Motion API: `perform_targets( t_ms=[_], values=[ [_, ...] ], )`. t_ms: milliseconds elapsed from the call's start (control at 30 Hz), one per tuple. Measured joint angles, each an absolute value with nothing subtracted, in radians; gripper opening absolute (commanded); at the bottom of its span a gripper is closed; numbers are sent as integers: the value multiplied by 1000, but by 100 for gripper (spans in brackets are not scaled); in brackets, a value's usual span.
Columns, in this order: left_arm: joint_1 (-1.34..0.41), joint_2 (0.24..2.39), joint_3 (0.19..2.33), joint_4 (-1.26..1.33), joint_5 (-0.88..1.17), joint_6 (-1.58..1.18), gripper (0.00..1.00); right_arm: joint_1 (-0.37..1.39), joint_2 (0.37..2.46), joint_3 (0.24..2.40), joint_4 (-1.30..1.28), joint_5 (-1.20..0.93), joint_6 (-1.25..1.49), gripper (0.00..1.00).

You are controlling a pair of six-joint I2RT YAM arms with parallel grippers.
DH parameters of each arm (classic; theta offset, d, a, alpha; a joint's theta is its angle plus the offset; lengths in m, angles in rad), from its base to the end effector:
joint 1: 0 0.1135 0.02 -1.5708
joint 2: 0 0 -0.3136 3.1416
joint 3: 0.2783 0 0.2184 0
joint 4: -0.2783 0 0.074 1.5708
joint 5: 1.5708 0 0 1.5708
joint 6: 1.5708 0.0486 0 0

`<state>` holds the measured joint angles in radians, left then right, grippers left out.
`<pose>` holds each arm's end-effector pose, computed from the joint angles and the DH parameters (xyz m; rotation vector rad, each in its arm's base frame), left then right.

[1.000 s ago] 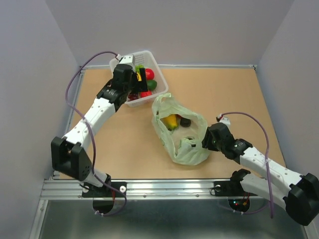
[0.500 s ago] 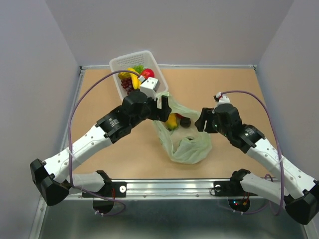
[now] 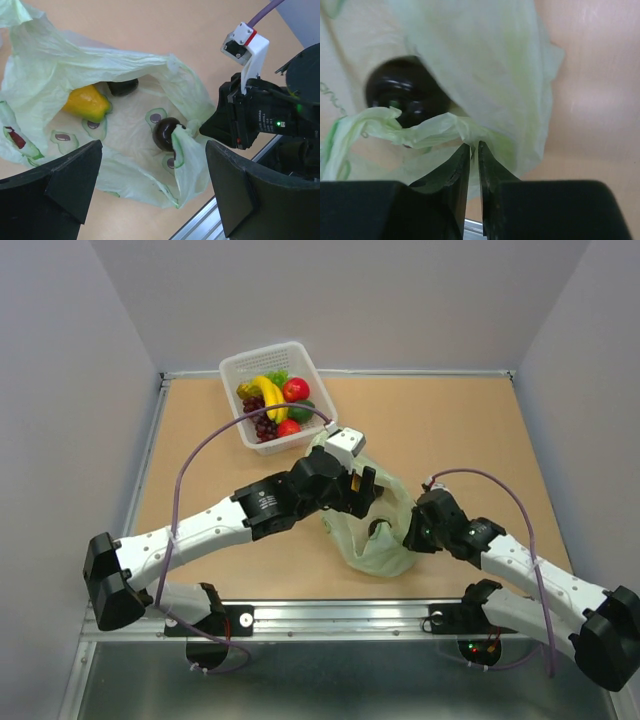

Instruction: Untie the knot of the plastic bag and take out the fruit

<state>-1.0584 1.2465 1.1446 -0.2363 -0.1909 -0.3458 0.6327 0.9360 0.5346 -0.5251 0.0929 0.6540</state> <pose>0.1306 -0.2133 0.4087 0.5630 1.8962 -0.7585 0.1029 0.0699 0.2413 0.0665 2.5407 0.4143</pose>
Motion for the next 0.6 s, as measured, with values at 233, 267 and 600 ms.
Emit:
perform_targets(
  t_ms=[233, 267, 600],
  values=[
    [-1106, 1349, 1151, -215, -191, -350, 95, 633, 904, 402, -496, 93, 758, 13],
    [-1112, 1371, 1159, -213, -190, -350, 95, 633, 904, 392, -488, 93, 773, 12],
    [-1139, 1581, 1225, -200, -187, -376, 83, 635, 857, 307, -377, 113, 880, 7]
  ],
)
